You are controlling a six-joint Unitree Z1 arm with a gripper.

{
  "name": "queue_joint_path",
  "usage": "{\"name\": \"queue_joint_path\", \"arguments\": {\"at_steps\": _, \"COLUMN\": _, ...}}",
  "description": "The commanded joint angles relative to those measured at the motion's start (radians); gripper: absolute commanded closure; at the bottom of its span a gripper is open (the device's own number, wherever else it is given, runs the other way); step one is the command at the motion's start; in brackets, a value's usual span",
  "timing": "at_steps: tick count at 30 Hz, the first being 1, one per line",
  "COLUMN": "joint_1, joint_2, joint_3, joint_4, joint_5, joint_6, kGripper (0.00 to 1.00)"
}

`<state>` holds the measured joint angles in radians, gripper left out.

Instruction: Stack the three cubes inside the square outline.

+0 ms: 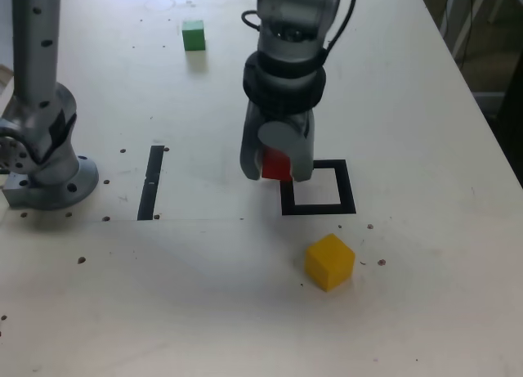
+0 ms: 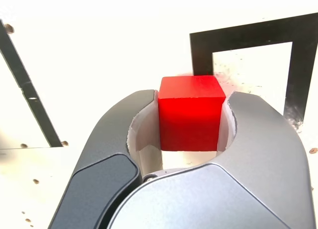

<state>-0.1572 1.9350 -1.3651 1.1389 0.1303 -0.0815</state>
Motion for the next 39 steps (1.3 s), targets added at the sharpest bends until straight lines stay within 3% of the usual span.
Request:
{"name": "queue_joint_path", "arguments": {"at_steps": 1, "joint_1": -0.001, "joint_2": 0.016, "joint_3": -0.027, "joint_4": 0.002, "joint_5": 0.001, "joint_6": -0.005, "kGripper": 0.68}}
{"name": "queue_joint_path", "arguments": {"at_steps": 14, "joint_1": 0.002, "joint_2": 0.094, "joint_3": -0.135, "joint_4": 0.017, "joint_5": -0.005, "joint_6": -0.012, "kGripper": 0.66}}
{"name": "queue_joint_path", "arguments": {"at_steps": 26, "joint_1": 0.007, "joint_2": 0.136, "joint_3": -0.132, "joint_4": 0.0, "joint_5": -0.015, "joint_6": -0.011, "kGripper": 0.63}}
{"name": "queue_joint_path", "arguments": {"at_steps": 30, "joint_1": 0.007, "joint_2": 0.156, "joint_3": -0.138, "joint_4": 0.001, "joint_5": -0.016, "joint_6": -0.008, "kGripper": 0.52}}
{"name": "queue_joint_path", "arguments": {"at_steps": 32, "joint_1": 0.007, "joint_2": 0.161, "joint_3": -0.137, "joint_4": 0.001, "joint_5": -0.016, "joint_6": -0.006, "kGripper": 0.41}}
{"name": "queue_joint_path", "arguments": {"at_steps": 36, "joint_1": 0.007, "joint_2": 0.149, "joint_3": -0.127, "joint_4": 0.004, "joint_5": -0.016, "joint_6": -0.007, "kGripper": 0.11}}
{"name": "queue_joint_path", "arguments": {"at_steps": 39, "joint_1": 0.007, "joint_2": 0.129, "joint_3": -0.12, "joint_4": 0.01, "joint_5": -0.013, "joint_6": -0.009, "kGripper": 0.01}}
